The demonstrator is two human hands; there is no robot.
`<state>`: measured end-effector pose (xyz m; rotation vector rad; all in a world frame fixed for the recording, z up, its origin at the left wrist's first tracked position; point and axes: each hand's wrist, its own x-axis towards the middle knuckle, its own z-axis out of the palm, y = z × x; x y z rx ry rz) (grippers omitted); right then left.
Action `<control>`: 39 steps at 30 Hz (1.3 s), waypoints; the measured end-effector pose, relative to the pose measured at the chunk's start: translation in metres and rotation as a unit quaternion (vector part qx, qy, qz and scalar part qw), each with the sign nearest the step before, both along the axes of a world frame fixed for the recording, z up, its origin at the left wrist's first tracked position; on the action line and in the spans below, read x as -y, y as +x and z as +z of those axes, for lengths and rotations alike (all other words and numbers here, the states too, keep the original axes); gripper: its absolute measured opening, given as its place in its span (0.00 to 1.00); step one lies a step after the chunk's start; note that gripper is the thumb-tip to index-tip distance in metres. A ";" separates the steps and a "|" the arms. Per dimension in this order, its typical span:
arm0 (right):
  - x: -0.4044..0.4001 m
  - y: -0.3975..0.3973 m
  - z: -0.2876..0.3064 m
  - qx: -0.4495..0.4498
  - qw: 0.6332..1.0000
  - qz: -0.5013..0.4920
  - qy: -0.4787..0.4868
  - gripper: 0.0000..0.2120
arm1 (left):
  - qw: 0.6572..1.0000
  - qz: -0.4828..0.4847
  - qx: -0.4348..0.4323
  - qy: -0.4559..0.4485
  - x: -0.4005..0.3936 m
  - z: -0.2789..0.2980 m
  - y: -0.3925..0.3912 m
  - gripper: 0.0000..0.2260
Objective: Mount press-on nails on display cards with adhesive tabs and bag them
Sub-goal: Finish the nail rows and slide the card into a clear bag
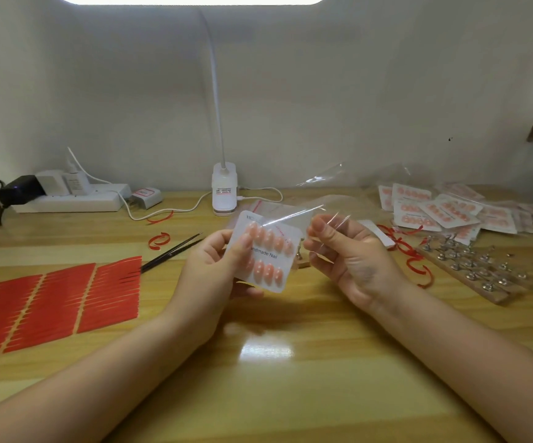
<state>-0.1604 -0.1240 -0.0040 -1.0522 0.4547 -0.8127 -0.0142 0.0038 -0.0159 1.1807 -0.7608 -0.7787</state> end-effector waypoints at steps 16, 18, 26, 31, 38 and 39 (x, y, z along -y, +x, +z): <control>-0.003 0.004 0.000 0.051 0.996 -0.027 0.062 0.04 | 0.998 -0.004 0.046 -0.037 -0.001 0.000 0.004 0.12; -0.006 0.005 -0.001 0.054 0.997 -0.018 0.056 0.06 | 0.998 -0.015 0.046 -0.038 -0.001 0.000 0.003 0.12; -0.016 0.007 -0.007 0.025 1.000 0.010 -0.006 0.12 | 0.994 -0.016 0.101 -0.028 -0.002 0.001 -0.001 0.10; -0.025 0.009 -0.010 0.011 1.000 0.020 -0.014 0.17 | 0.992 0.000 0.122 -0.033 -0.004 0.004 -0.003 0.15; -0.021 0.006 -0.007 0.017 0.999 0.030 -0.011 0.12 | 0.998 -0.012 -0.039 -0.045 0.001 0.002 0.004 0.17; -0.021 0.006 -0.007 0.018 0.999 0.036 -0.016 0.12 | 0.998 -0.011 -0.038 -0.044 0.001 0.001 0.005 0.17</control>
